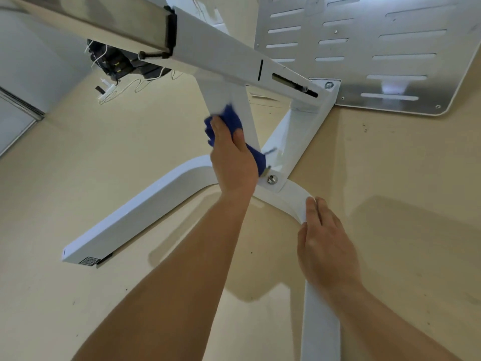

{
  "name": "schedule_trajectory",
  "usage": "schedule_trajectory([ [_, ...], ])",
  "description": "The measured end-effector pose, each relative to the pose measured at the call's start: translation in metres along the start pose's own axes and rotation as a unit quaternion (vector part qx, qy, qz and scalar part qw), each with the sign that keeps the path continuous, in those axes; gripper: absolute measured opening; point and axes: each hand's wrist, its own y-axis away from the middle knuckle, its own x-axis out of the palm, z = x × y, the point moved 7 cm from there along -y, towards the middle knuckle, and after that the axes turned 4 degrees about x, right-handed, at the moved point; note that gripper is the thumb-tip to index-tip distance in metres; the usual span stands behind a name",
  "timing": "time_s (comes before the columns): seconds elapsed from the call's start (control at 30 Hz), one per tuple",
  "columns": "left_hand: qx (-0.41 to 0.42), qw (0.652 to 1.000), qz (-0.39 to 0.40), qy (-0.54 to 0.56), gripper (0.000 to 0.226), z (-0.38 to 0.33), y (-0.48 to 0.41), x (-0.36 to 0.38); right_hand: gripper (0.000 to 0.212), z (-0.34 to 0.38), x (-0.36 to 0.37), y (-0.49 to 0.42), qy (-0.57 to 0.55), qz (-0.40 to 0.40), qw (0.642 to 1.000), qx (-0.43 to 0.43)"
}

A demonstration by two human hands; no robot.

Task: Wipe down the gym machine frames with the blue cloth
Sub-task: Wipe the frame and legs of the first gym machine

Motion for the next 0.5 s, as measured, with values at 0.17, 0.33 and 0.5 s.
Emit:
schedule_trajectory([
  [0.17, 0.032, 0.998, -0.057, 0.015, 0.051, -0.016, -0.019, -0.012, 0.055, -0.001, 0.001, -0.001, -0.007, -0.002, 1.0, 0.009],
  [0.33, -0.005, 0.993, 0.107, -0.052, 0.053, 0.043, 0.021, 0.01, 0.054, 0.003, -0.001, -0.004, -0.015, 0.006, 1.0, 0.004],
  [0.5, 0.023, 0.973, 0.223, -0.052, 0.014, 0.062, 0.08, 0.008, 0.053, 0.002, -0.004, -0.004, -0.033, 0.011, 0.999, 0.002],
])
